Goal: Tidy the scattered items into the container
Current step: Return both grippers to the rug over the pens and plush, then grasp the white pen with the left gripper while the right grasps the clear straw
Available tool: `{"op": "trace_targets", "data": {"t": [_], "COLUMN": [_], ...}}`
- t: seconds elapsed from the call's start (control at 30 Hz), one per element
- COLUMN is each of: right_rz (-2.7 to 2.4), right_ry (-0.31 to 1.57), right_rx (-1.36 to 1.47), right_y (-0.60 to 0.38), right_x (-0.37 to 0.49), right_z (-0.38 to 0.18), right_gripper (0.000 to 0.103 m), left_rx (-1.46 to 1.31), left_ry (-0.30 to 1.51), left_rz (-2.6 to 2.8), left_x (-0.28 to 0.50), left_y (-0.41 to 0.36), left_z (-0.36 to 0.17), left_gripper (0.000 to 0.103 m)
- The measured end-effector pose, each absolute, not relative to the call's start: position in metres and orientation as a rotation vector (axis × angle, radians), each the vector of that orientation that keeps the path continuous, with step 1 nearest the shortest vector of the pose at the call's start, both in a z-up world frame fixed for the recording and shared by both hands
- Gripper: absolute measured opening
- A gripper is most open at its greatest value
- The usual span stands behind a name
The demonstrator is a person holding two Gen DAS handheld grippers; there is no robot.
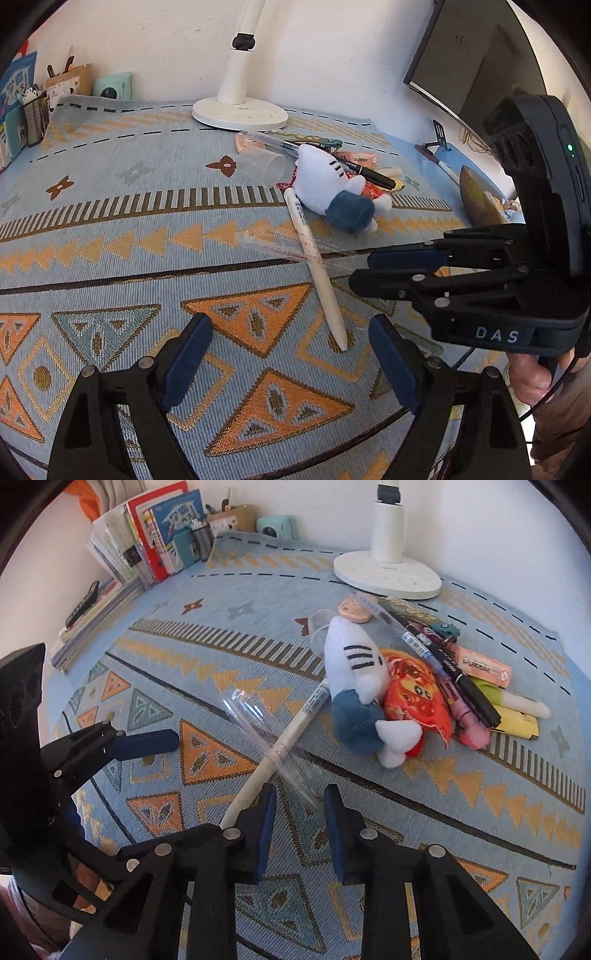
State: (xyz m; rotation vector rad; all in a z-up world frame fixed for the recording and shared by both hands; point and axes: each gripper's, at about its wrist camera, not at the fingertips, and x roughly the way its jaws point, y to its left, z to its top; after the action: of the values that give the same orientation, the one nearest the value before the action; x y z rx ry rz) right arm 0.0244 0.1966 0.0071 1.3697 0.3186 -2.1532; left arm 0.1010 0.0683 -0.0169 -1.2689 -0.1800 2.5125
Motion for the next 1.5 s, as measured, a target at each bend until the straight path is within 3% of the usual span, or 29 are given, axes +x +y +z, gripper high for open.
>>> {"op": "trace_targets", "data": {"t": [0.13, 0.23, 0.27, 0.47, 0.73, 0.77, 0.8, 0.83, 0.9, 0.93, 1.27, 1.4, 1.43, 1.5], "right_rz": [-2.169, -2.2, -2.206, -2.25, -2.241, -2.245, -2.248, -2.247, -2.228, -2.21, -2.116, -2.176, -2.202, -2.241], "right_ry": [0.372, 0.363, 0.34, 0.146, 0.017, 0.026, 0.036, 0.036, 0.021, 0.007, -0.082, -0.001, 0.036, 0.094], "right_rx": [1.312, 1.296, 1.303, 1.305, 1.302, 1.296, 1.292, 1.293, 1.298, 1.3, 1.251, 1.24, 1.256, 1.29], "right_y": [0.193, 0.197, 0.201, 0.258, 0.282, 0.281, 0.279, 0.279, 0.278, 0.278, 0.254, 0.241, 0.239, 0.236], "right_x": [0.023, 0.02, 0.019, 0.022, 0.023, 0.025, 0.025, 0.026, 0.027, 0.028, 0.036, 0.04, 0.039, 0.038], "right_z": [0.002, 0.001, 0.002, 0.008, 0.0, 0.0, 0.0, 0.0, 0.001, 0.001, 0.025, 0.031, 0.029, 0.026], "right_gripper": [0.026, 0.006, 0.005, 0.009, 0.011, 0.011, 0.011, 0.011, 0.011, 0.011, 0.01, 0.01, 0.01, 0.012], "left_rx": [-1.281, -1.286, -1.288, -1.321, -1.392, -1.386, -1.373, -1.361, -1.361, -1.365, -1.307, -1.315, -1.309, -1.312], "left_ry": [-0.109, -0.112, -0.123, -0.192, 0.051, 0.079, 0.103, 0.103, 0.083, 0.051, -0.156, -0.211, -0.223, -0.2], "left_rz": [2.534, 2.536, 2.535, 2.548, 2.63, 2.639, 2.647, 2.642, 2.638, 2.626, 2.727, 2.666, 2.636, 2.618], "left_x": [0.099, 0.096, 0.094, 0.079, 0.061, 0.062, 0.062, 0.062, 0.062, 0.061, 0.077, 0.078, 0.077, 0.074], "left_y": [0.077, 0.08, 0.08, 0.091, 0.131, 0.134, 0.136, 0.137, 0.135, 0.131, 0.069, 0.058, 0.059, 0.066], "left_z": [-0.017, -0.017, -0.017, -0.016, -0.022, -0.022, -0.02, -0.019, -0.017, -0.017, 0.006, 0.003, 0.0, -0.005], "left_gripper": [0.087, 0.087, 0.087, 0.087, 0.083, 0.071, 0.051, 0.042, 0.011, 0.009, 0.008, 0.008, 0.009, 0.029]}}
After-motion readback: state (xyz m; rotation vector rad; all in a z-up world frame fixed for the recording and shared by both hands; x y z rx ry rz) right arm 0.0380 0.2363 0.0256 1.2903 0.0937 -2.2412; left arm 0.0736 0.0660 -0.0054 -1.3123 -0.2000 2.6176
